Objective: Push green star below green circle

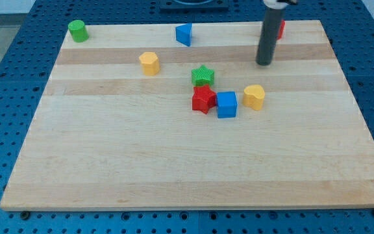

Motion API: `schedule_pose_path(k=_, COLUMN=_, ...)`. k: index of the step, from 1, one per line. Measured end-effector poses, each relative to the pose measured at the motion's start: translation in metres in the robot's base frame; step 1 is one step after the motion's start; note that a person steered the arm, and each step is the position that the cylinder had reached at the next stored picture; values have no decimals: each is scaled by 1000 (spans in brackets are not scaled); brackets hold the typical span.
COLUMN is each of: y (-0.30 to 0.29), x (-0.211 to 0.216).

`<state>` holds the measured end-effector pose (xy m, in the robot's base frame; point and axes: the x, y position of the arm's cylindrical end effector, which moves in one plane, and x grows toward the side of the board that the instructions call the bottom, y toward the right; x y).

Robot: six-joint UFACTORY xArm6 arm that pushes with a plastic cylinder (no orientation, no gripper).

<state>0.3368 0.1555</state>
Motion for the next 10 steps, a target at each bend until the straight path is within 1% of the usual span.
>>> schedule_pose_path(k=1, y=65, x=57)
schedule_pose_path(k=2, y=83, x=118)
schedule_pose_path(k=3, y=83, x=120)
schedule_pose_path(k=4, y=83, x=105)
schedule_pose_path(k=5, y=70, x=67)
schedule_pose_path(k=6, y=45, x=27)
schedule_pose_path(k=7, y=-5, x=25)
schedule_pose_path(k=9, y=-73, x=28)
schedule_pose_path(k=10, y=-108, x=36)
